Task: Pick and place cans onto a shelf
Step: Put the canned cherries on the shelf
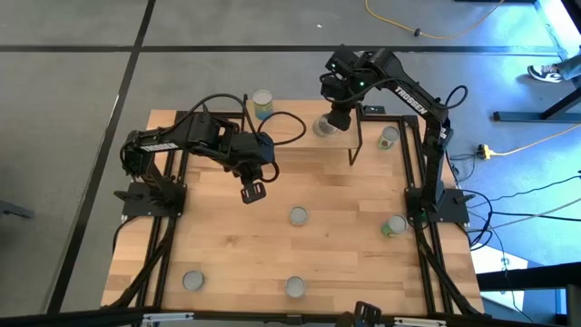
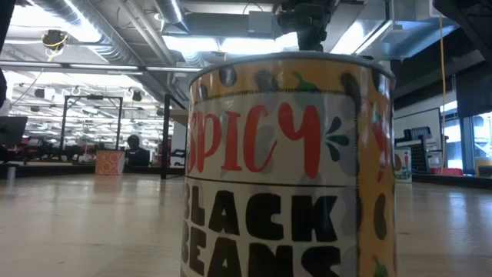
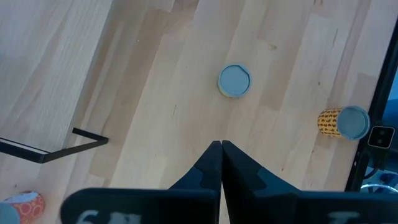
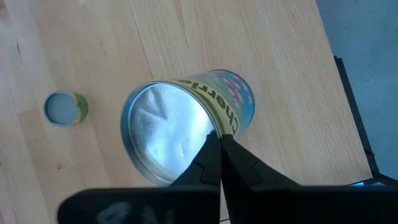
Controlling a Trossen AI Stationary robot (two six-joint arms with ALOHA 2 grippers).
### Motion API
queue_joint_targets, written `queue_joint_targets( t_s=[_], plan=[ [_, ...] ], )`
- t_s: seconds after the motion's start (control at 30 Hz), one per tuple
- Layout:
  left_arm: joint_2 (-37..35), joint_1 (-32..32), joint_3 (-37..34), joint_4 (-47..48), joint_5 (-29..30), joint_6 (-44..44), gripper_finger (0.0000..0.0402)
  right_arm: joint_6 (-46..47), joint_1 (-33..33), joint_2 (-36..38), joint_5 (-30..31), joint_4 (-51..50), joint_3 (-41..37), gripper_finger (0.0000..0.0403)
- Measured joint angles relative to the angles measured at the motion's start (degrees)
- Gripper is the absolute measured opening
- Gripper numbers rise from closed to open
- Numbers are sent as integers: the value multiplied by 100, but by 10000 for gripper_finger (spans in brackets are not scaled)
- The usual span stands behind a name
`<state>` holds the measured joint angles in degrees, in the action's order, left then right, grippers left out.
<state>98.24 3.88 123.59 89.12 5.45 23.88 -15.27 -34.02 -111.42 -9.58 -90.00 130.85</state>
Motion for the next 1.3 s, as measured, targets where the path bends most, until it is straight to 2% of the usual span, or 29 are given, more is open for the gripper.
queue_joint_targets(
  t_s=[0.53, 0.9, 1.17, 1.3],
  plan=[
    [0, 0, 0, 0, 0, 0, 0, 52, 0, 2, -13, 0, -3, 15],
    [0, 0, 0, 0, -2, -1, 0, -60, -36, 24, -93, 36, -654, 3],
    [0, 0, 0, 0, -2, 2, 0, -312, -37, 33, -85, 26, -704, 2],
    [0, 0, 2, 0, -2, 5, 0, -328, -33, 31, 256, 88, -697, 1]
  ],
)
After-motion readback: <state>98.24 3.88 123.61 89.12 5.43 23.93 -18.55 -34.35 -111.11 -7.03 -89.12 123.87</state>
